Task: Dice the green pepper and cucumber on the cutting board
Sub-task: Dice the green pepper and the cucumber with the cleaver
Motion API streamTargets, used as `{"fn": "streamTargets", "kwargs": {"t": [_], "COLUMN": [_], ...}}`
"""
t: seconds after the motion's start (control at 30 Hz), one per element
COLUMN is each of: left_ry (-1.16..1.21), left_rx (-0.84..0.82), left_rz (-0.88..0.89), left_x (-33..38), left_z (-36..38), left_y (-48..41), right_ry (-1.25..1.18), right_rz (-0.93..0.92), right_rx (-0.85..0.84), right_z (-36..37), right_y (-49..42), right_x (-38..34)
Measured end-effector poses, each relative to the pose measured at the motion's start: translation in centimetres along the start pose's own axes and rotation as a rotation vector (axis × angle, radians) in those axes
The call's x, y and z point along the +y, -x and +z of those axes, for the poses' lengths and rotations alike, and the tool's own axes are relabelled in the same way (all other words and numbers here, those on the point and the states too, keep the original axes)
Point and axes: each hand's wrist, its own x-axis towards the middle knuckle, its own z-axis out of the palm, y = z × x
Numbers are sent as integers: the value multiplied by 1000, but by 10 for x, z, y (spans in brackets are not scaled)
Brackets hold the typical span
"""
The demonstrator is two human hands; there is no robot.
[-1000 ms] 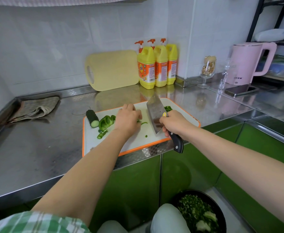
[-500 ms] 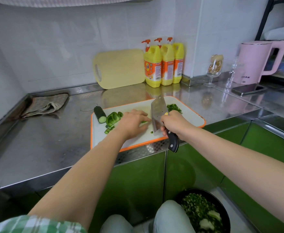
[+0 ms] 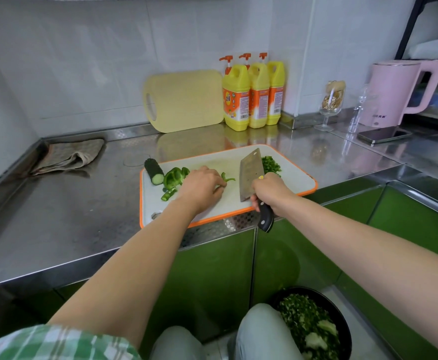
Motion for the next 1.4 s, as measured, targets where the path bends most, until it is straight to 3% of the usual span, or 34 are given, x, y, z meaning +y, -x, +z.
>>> {"fn": "streamTargets", "kwargs": {"t": [0.13, 0.33, 0.47, 0.73, 1.0, 1.27, 1.4], "left_ry": [10, 39, 1, -127, -94, -12, -253], "left_rx": [-34, -37, -78, -231, -111, -144, -178], "left_rz": [2, -60, -94, -126, -136, -141, -113], "left_x": [0, -9, -19, -20, -24, -29, -19], "left_z": [-2, -12, -20, -17, -7, -6, -7], "left_y": [-2, -3, -2, -21, -31, -30, -36], "right_ry": [85, 114, 185, 456, 639, 719, 700], "right_rz": [-23, -30, -46, -25, -110, -55, -32], "right_rx": [73, -93, -12, -125, -150, -207, -210], "right_z": [-16, -15, -18, -15, -14, -18, -22], "right_y": [-9, -8, -17, -25, -29, -27, -27], "right_x": [-6, -13, -14, -36, -45, -45, -46]}}
